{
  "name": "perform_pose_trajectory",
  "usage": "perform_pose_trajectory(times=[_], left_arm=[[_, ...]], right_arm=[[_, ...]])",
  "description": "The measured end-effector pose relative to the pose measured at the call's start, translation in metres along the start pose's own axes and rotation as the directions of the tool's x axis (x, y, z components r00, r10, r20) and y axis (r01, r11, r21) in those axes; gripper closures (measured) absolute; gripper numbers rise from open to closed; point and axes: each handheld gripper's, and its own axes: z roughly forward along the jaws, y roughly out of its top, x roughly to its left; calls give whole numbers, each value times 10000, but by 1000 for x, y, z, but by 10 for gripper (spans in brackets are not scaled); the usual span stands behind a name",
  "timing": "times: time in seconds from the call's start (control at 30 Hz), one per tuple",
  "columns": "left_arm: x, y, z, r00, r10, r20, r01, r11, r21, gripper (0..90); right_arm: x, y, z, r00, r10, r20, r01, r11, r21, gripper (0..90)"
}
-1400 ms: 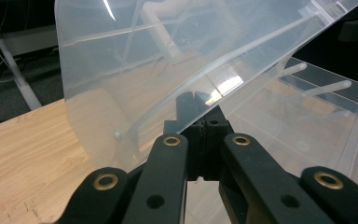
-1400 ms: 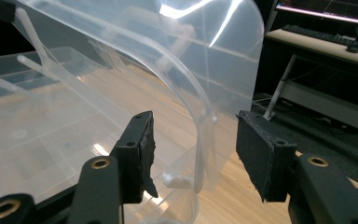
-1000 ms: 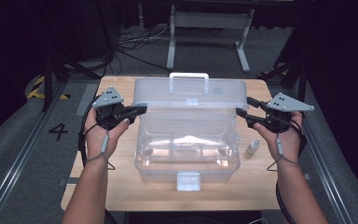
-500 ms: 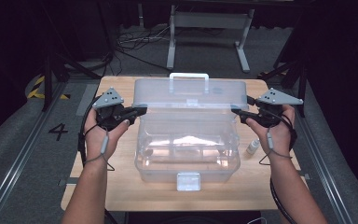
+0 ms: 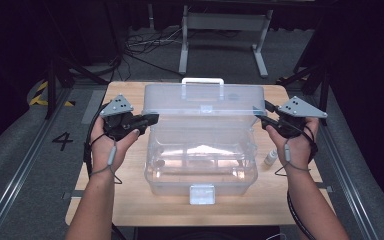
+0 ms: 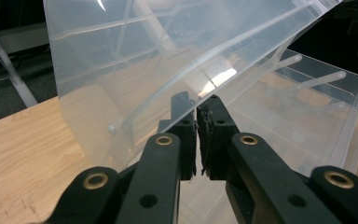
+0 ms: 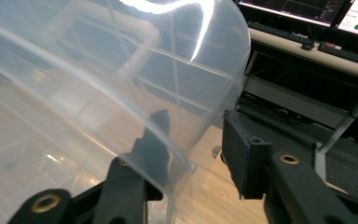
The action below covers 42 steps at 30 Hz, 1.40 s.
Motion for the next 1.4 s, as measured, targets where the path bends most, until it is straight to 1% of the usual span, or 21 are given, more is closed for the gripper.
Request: perform_pose_trajectory(times=[0.2,0.3,0.37,0.43,0.53,0.63,0.67,0.7,0.8,0.9,1.0,1.07,1.1,1.13,1.17,1.2,1.23,1.3,1.33,1.4], left_arm=[[1,-3,-4,10000,-15,-39,16,9999,127,843],[1,-5,-8,10000,-39,-67,40,9999,167,836],[1,-8,-13,9999,-91,60,89,9998,195,842],[1,-11,-18,9998,-19,207,13,9996,293,859],[1,-15,-22,9996,49,292,-61,9991,421,865],[4,-22,-28,9992,5,398,-28,9983,575,866],[5,-24,-31,9990,29,452,-58,9980,628,866],[6,-28,-34,9985,-49,547,14,9979,651,867],[9,-38,-42,9973,-101,725,47,9972,744,868],[8,-52,-46,9967,39,810,-122,9947,1018,874],[9,-66,-48,9927,-35,1209,-105,9933,1149,886],[9,-72,-48,9910,120,1332,-296,9910,1302,892],[8,-76,-48,9892,155,1455,-356,9899,1371,893],[8,-76,-48,9892,155,1455,-356,9899,1371,894],[8,-81,-46,9843,118,1763,-374,9891,1427,894],[8,-81,-46,9843,118,1763,-374,9891,1427,894],[7,-84,-44,9815,146,1910,-438,9878,1497,894],[5,-91,-40,9774,171,2105,-568,9812,1843,891],[4,-94,-37,9761,87,2170,-534,9782,2009,890],[3,-97,-34,9719,42,2356,-570,9743,2178,889]], right_arm=[[0,1,-1,10000,-31,75,31,10000,-72,664],[0,2,-1,9997,-94,203,99,9996,-259,683],[-1,3,-2,9997,-103,242,110,9995,-291,694],[-2,4,-2,9998,21,217,-16,9998,-216,700],[-3,5,-1,9998,37,204,-35,9999,-125,702],[-3,7,0,9997,151,205,-150,9999,-44,704],[-4,7,0,9997,159,203,-159,9999,-36,704],[-4,8,1,9997,155,185,-155,9999,-10,705],[-6,9,2,9997,222,123,-222,9997,36,704],[-7,9,3,9997,215,92,-215,9998,1,702],[-8,9,4,9997,209,92,-209,9998,-45,702],[-8,10,4,9998,194,110,-194,9998,-28,702],[-8,10,4,9998,185,109,-185,9998,-2,701],[-8,10,4,9998,185,109,-185,9998,-2,701],[-8,11,4,9998,171,97,-171,9998,39,701],[-8,11,4,9998,162,86,-162,9998,88,701],[-8,11,4,9998,162,86,-162,9998,88,701],[-9,12,4,9999,142,79,-143,9998,128,701],[-9,12,5,9999,146,69,-147,9998,155,700],[-10,13,5,9999,158,54,-159,9997,195,701]])
